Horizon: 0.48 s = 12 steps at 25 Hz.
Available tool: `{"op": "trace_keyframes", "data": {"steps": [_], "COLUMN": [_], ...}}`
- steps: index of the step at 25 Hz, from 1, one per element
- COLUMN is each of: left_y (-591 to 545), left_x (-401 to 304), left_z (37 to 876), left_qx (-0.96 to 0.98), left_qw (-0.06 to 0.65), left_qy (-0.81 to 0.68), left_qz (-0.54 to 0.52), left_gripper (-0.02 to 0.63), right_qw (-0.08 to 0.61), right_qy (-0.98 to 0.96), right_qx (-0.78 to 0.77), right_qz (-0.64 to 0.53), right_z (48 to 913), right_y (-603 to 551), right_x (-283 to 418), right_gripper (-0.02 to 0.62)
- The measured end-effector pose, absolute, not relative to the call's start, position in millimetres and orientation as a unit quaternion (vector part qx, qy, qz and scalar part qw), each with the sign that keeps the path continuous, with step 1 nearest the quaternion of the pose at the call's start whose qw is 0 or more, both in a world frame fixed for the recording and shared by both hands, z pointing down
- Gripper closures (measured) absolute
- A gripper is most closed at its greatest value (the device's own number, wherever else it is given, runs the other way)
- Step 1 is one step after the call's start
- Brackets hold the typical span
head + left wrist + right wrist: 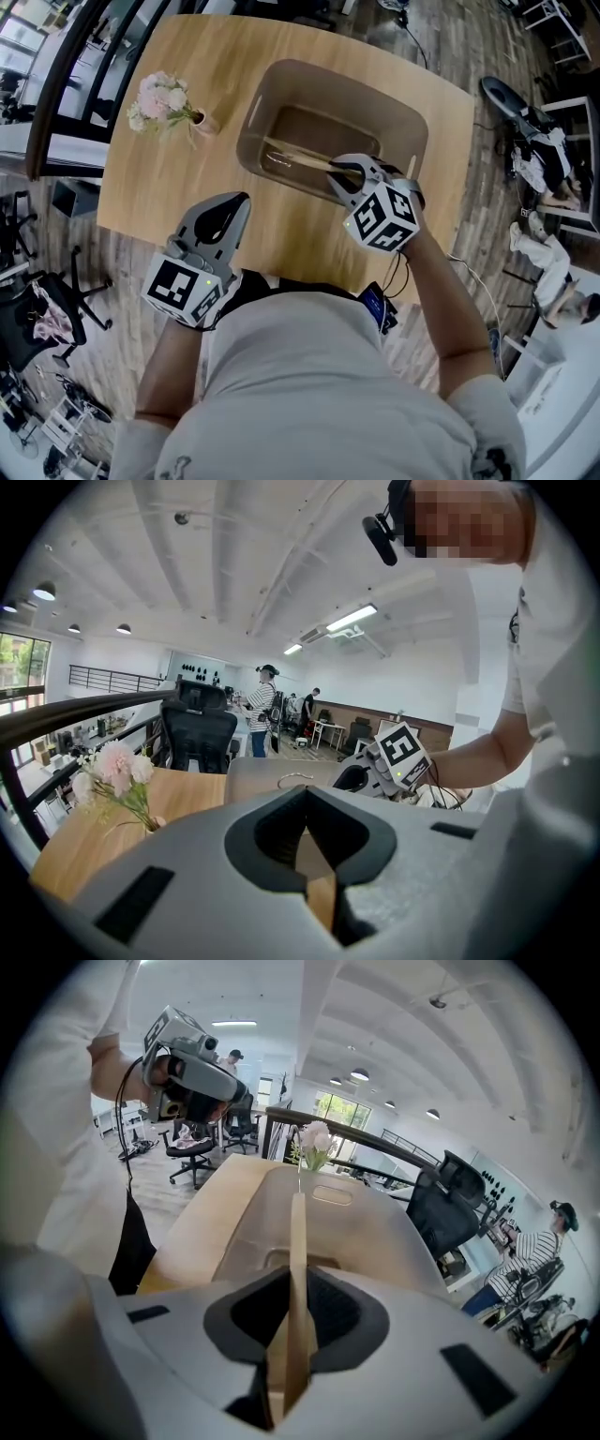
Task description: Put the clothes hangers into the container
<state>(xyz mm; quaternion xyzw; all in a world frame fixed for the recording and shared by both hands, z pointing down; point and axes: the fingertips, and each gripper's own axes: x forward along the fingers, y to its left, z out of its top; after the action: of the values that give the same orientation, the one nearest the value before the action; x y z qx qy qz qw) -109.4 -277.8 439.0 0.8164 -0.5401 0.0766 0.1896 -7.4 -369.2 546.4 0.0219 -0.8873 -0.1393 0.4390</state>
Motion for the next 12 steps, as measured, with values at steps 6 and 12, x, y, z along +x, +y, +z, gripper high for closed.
{"op": "trace_keyframes", "data": {"steps": [6,12], "left_y": [-274.5,-268.0], "left_x": [-114.3,-119.8], "left_z": [437.9,435.3], "left_qx": [0.815,0.816], "left_qw": [0.189,0.187], "left_qy": [-0.543,-0.542], "left_qz": [0.074,0.070], "left_gripper": [0.600,0.600], "right_qw": [0.440,0.428], "right_qy": [-0.891,-0.901], "right_qx": [0.014,0.011], "right_qz": [-0.109,-0.075], "right_z": [547.0,539.2], "right_y": [-364.6,-353.1], "right_x": [-8.9,-11.1], "right_gripper": [0.528,0.502]}}
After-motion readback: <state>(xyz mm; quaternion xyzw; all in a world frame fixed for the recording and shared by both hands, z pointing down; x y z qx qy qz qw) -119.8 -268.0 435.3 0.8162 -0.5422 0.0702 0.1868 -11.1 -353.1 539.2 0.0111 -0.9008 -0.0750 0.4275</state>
